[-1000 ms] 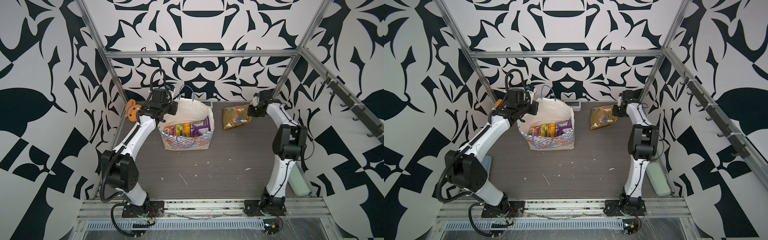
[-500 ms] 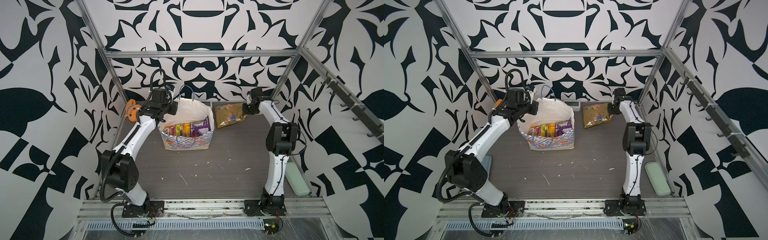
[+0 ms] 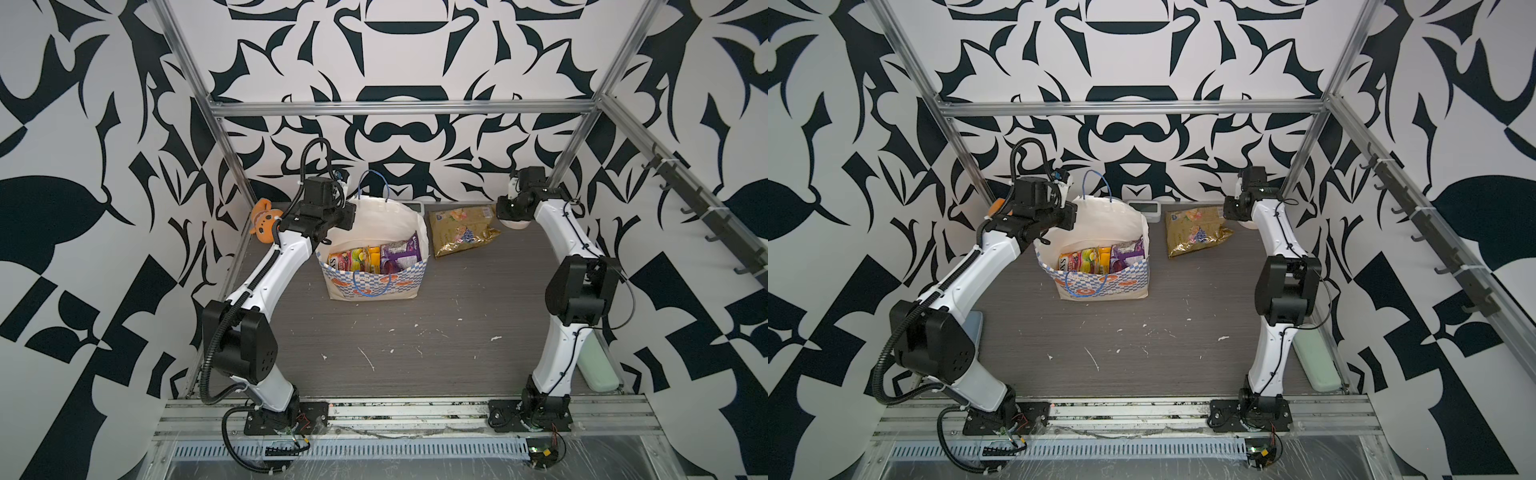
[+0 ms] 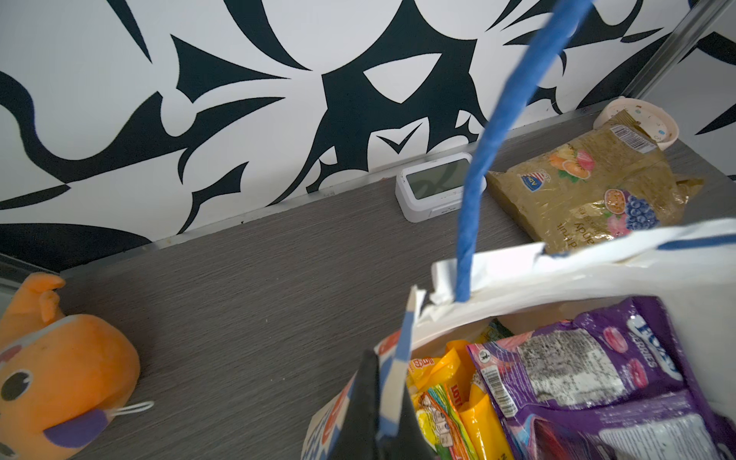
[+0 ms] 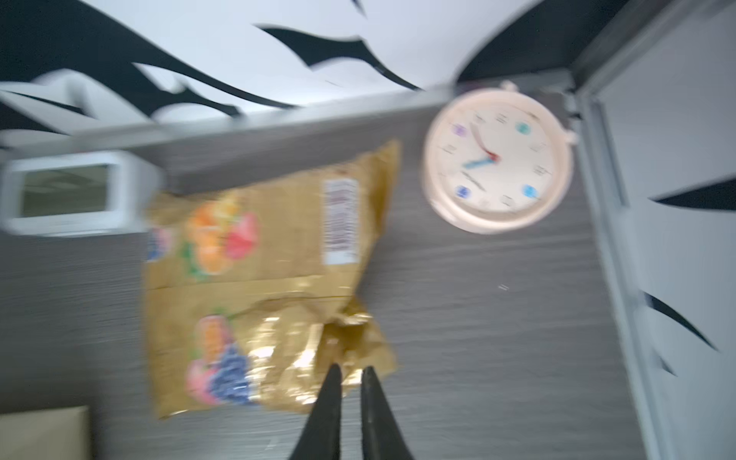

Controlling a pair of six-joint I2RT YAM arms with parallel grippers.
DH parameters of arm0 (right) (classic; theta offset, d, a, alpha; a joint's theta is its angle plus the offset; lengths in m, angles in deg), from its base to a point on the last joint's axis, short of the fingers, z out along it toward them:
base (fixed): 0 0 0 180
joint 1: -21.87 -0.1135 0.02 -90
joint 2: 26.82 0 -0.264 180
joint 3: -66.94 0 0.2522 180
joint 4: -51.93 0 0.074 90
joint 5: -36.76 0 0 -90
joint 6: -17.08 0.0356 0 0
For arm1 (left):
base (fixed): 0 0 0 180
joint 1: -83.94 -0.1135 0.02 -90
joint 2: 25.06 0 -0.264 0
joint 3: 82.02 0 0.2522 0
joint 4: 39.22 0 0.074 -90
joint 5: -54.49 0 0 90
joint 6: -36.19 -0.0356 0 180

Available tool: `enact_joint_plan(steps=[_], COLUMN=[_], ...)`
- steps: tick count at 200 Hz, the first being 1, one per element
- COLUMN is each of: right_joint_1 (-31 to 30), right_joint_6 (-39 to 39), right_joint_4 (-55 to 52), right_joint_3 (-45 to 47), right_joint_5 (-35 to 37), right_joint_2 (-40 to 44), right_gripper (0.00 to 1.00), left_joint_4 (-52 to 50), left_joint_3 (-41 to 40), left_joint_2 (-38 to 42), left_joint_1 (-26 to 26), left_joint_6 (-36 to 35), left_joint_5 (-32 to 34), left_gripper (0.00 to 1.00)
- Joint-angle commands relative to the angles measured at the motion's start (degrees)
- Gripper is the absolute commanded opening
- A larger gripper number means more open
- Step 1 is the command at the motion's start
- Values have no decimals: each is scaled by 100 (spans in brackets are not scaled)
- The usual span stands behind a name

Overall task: Take the snacks out of the paper bag
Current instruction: Place the snack at the top-right of the table, then move the snack to the top-right of the table.

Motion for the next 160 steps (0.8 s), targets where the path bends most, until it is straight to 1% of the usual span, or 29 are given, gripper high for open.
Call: enact_joint_plan(steps=[1,12,36,68,85,107,117,131,160], right_joint_1=[-109,-121,-121,-25,28,55,55,55,-82], right_joint_6=[357,423,623,796,834,803,794,798,836], right_joint_4=[451,445,752,1004,1269,1130,1132,1158,1100], right_joint_3=[-88,-161,-61,242,575,728,866,1060,1154], right_joint_5=[-859,-891,-948,-541,-388,-108,23,27,-346], right_joint_2=[-166,-405,-709,-933,-942,-1015,-950,-683,242], right_gripper=[11,10,11,10,9,7,7,7,11], left_joint_4=[679,670,692,644,618,611,609,618,622], left_joint_3=[260,275,261,247,183,86,65,41,-15], left_joint_2=[2,-10,52,167,245,305,319,343,405], left_joint_1=[17,41,89,144,162,183,189,199,252], left_joint_6=[121,136,161,125,128,122,124,124,67], left_joint_5=[-164,-137,-98,-42,-58,-56,-58,-54,-95], left_gripper=[0,0,0,0,0,0,0,0,0])
